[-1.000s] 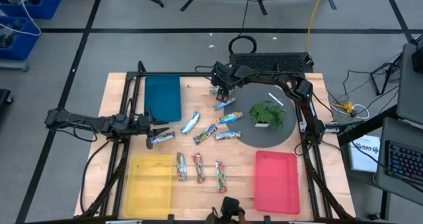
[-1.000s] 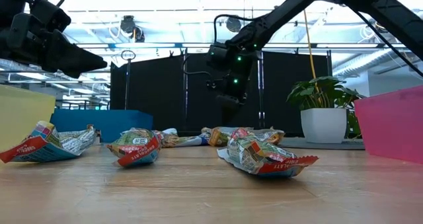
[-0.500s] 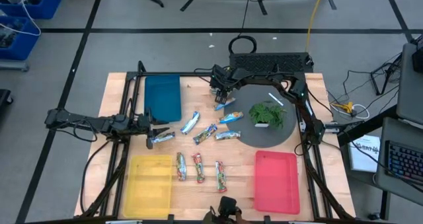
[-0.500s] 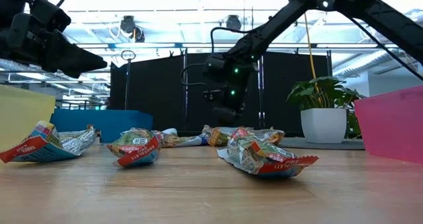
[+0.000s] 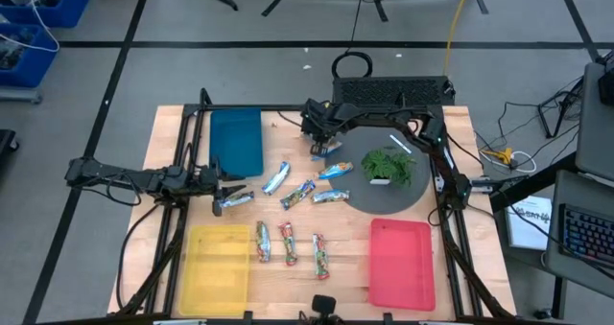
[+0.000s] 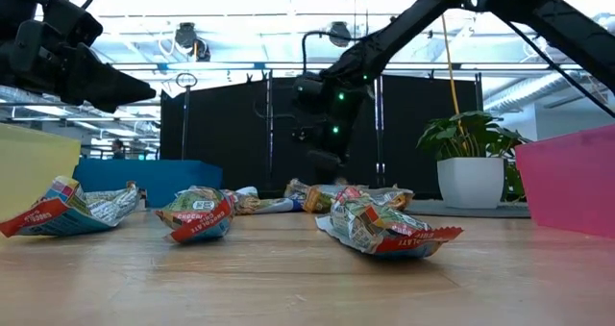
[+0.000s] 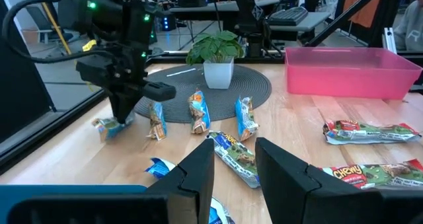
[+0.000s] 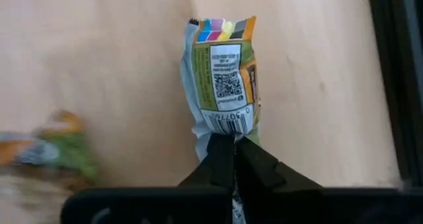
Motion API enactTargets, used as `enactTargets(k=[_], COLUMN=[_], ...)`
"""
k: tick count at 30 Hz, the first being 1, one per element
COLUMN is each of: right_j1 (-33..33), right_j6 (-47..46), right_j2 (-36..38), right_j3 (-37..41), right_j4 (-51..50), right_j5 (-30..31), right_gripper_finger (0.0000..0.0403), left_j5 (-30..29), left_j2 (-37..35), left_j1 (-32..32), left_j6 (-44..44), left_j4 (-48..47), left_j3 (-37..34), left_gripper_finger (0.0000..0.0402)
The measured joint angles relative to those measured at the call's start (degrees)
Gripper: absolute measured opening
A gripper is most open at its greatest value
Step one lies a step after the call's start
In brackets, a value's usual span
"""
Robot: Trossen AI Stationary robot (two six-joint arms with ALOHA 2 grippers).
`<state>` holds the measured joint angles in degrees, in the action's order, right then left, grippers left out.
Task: Pick and place Granola Bars by type
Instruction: Put the yellow granola bar into the pink bin
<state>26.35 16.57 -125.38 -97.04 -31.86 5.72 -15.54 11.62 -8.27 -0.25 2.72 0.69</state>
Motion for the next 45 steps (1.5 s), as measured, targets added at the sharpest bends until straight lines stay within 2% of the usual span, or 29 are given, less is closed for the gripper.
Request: enactTargets(k=[6, 11, 17, 19, 22, 25, 28, 32, 36, 40, 45], right_j1=[-5.3, -13.2, -29.2, -36.4, -46.8, -55.3, -61.8, -67.4, -71.7, -74.9, -77.1], right_j6=[0.6, -3.5, -21.0, -27.3, -37.4, -50.7, -64.0, -76.8, -85.9, -92.6, -99.5], right_j2=[8.0, 19.0, 32.3, 35.8, 40.7, 45.2, 49.1, 53.1, 55.6, 56.3, 56.4], right_j3=[0.0, 0.0, 0.0, 1.4, 7.1, 16.1, 27.5, 42.2, 51.9, 56.9, 59.0], right_j4=[-1.8, -8.0, -22.0, -23.1, -23.0, -21.8, -17.1, -7.8, 0.1, 2.8, 3.0], right_j5=[0.1, 0.0, 0.6, 4.8, 12.6, 19.3, 22.6, 21.7, 19.5, 14.9, 10.6], right_gripper_finger=[0.0000, 0.0000, 0.0000, 0.0000, 0.0000, 0.0000, 0.0000, 0.0000, 0.0000, 0.0000, 0.0000], left_j5=[0.0, 0.0, 0.0, 0.0, 0.0, 0.0, 0.0, 0.0, 0.0, 0.0, 0.0], left_j2=[0.0, 0.0, 0.0, 0.0, 0.0, 0.0, 0.0, 0.0, 0.0, 0.0, 0.0], left_j1=[0.0, 0.0, 0.0, 0.0, 0.0, 0.0, 0.0, 0.0, 0.0, 0.0, 0.0], left_j6=[0.1, 0.5, 0.2, 0.1, 0.1, 0.1, 0.1, 0.0, -0.1, -0.1, -0.9], left_j4=[0.0, 0.1, 0.0, 0.0, 0.0, 0.6, 0.8, 1.0, 1.0, 1.0, 1.0], left_j3=[0.0, 0.0, 0.0, 0.0, 0.0, -0.1, -0.1, -0.1, -0.1, -0.1, -0.1], left_gripper_finger=[0.0118, 0.0118, 0.0118, 0.0118, 0.0118, 0.0118, 0.0118, 0.0118, 0.0118, 0.0118, 0.0118])
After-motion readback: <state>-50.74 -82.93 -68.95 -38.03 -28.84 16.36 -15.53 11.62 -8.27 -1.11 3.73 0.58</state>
